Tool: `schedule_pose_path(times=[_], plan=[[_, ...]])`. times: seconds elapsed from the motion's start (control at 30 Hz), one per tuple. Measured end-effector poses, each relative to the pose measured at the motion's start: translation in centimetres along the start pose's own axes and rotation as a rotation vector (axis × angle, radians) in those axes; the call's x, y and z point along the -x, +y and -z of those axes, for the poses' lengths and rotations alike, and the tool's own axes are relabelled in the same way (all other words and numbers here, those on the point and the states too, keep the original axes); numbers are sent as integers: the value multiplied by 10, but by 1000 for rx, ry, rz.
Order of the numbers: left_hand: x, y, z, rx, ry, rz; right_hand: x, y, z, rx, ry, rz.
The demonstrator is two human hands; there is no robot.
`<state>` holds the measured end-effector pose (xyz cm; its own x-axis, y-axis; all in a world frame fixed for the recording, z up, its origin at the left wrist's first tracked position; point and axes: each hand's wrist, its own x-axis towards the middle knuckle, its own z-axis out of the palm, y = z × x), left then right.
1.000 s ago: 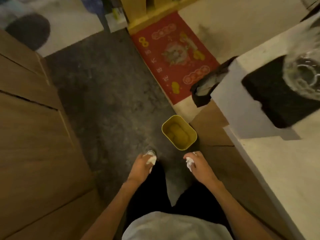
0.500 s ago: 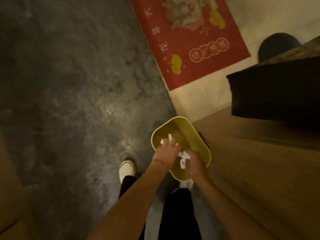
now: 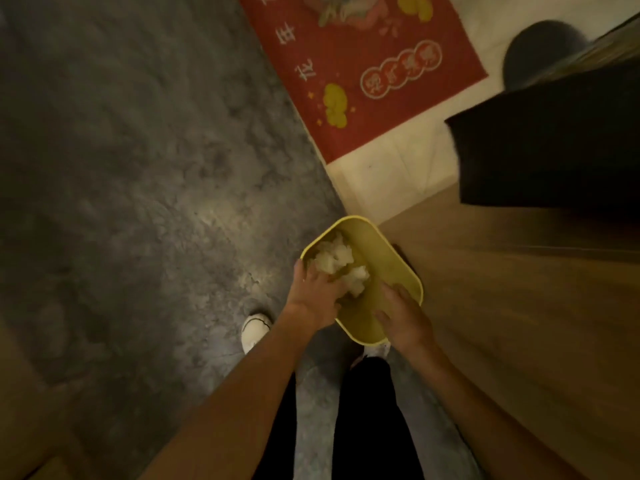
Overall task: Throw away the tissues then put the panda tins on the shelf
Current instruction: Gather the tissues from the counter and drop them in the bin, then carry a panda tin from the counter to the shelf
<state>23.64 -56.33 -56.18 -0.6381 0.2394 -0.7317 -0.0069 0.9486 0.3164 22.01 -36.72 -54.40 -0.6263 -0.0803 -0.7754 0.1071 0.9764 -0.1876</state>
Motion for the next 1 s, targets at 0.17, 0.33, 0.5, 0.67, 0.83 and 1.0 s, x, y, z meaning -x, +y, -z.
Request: schedule_pose_path(times=[0.17, 0.33, 0.5, 0.67, 0.83, 1.0], plan=[[137, 13, 97, 0, 48, 45, 133, -61, 83, -115, 167, 39], [274, 47, 187, 70, 63, -6, 278, -95, 150, -273, 319, 12], [366, 113, 227, 26, 138, -128, 400, -72, 174, -396, 476, -56], [415, 209, 223, -189, 114, -354, 501, 4, 157, -567, 610, -106], [439, 301, 185, -281, 24, -495, 598, 106, 104, -770, 690, -284], [457, 386, 143, -261, 2, -548, 674, 196, 53, -868, 774, -433]])
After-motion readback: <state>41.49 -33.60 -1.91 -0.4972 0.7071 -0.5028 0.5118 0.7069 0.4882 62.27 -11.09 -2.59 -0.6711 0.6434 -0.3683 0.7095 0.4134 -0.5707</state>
